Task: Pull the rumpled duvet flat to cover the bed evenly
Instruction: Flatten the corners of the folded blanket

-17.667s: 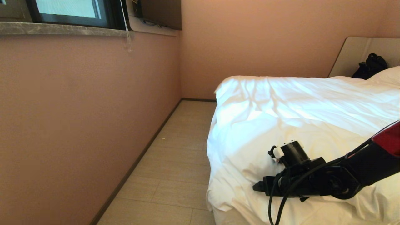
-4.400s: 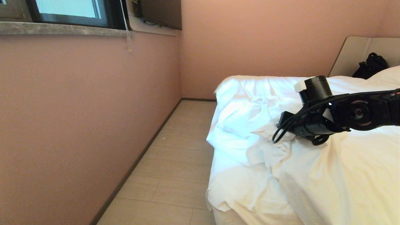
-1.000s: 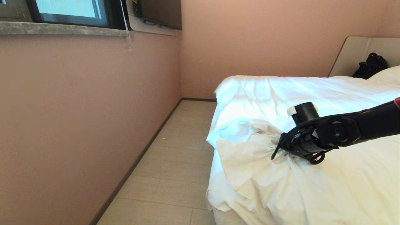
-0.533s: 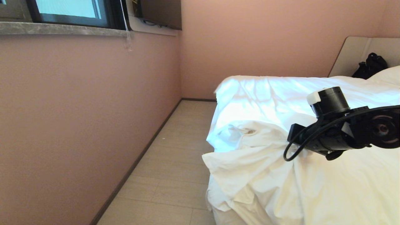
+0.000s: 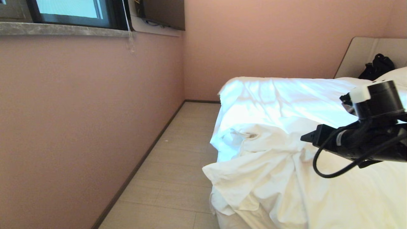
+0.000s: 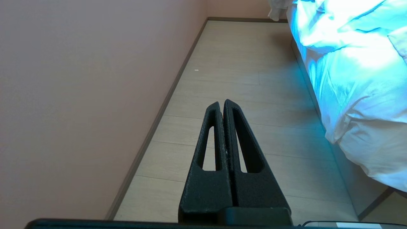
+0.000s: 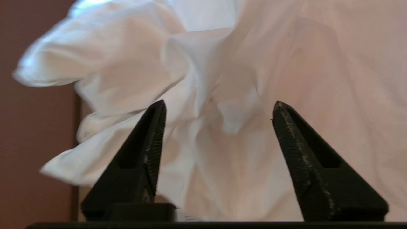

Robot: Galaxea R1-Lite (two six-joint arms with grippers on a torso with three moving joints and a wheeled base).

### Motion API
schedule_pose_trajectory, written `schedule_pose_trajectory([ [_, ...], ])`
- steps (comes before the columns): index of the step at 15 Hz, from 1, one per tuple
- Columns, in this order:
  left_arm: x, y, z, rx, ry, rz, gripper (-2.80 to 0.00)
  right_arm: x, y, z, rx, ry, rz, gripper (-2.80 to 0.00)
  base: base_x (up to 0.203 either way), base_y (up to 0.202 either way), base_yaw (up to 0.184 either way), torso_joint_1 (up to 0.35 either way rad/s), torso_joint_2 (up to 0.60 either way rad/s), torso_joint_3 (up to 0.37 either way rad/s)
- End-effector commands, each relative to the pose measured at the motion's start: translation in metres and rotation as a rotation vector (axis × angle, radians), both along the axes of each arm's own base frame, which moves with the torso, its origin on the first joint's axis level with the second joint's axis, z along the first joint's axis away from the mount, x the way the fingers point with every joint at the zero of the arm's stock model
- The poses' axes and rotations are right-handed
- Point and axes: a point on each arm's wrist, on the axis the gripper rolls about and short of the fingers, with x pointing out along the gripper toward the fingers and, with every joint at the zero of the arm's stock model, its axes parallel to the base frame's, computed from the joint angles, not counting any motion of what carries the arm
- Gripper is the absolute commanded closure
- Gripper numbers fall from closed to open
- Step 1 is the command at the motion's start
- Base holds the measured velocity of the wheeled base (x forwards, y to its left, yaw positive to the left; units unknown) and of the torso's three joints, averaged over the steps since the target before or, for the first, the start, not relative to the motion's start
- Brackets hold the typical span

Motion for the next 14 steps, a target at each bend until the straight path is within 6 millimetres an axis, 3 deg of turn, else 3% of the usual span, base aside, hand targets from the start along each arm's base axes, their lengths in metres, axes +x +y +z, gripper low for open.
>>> schedule_pose_trajectory([
  [1,0.000,0.000,0.000,0.000,0.002,-0.002,0.00,-0.061,-0.016,0.035,0.051,-0.115,0.032,-2.80,0.000,0.000,0.000,0.000,0.00,0.000],
  [2,0.000,0.000,0.000,0.000,0.001,-0.001,0.00,-0.082,-0.023,0.042,0.069,-0.147,0.048,-2.80,0.000,0.000,0.000,0.000,0.00,0.000],
  [3,0.000,0.000,0.000,0.000,0.002,-0.001,0.00,-0.105,-0.031,0.045,0.085,-0.178,0.063,0.00,0.000,0.000,0.000,0.000,0.00,0.000],
  [7,0.000,0.000,0.000,0.000,0.001,0.000,0.00,-0.181,-0.059,0.035,0.099,-0.279,0.098,0.00,0.000,0.000,0.000,0.000,0.00,0.000],
  [10,0.000,0.000,0.000,0.000,0.003,-0.002,0.00,-0.223,-0.076,0.028,0.107,-0.356,0.083,0.00,0.000,0.000,0.000,0.000,0.00,0.000],
  [14,0.000,0.000,0.000,0.000,0.002,0.000,0.00,-0.280,-0.096,0.015,0.090,-0.507,-0.111,0.00,0.000,0.000,0.000,0.000,0.00,0.000],
])
